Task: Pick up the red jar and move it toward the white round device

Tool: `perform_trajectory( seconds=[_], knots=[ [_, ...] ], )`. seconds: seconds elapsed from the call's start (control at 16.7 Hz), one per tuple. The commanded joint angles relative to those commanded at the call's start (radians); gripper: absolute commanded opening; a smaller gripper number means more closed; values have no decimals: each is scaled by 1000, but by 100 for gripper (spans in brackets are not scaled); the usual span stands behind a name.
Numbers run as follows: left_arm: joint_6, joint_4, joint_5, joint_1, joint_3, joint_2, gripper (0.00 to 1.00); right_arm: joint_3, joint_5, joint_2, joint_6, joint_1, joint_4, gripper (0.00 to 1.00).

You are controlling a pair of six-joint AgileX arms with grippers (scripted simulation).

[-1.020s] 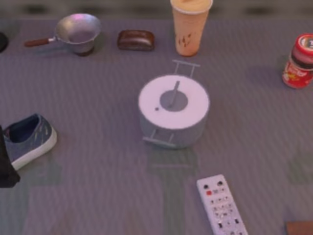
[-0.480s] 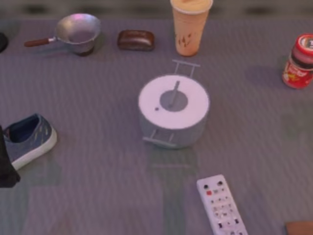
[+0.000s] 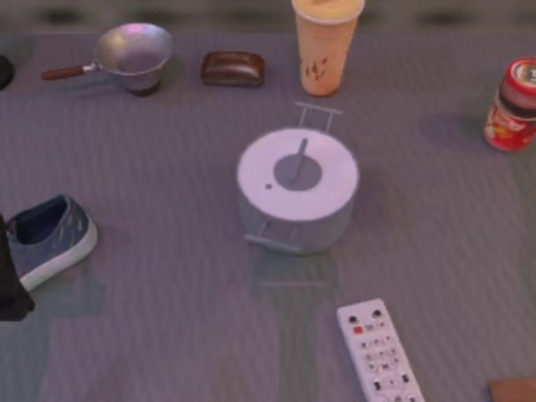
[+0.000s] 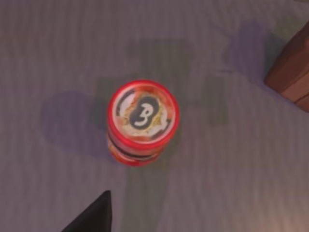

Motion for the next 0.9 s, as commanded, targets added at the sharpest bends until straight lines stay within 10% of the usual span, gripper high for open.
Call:
perform_trajectory(
  seconds=[0.48,0.9],
  knots=[
    [0,0,0,0,0,0,100,629,-42,690,-118,31,-314,100],
    [0,0,0,0,0,0,100,760,-56,856,-153,45,-405,100]
  ],
)
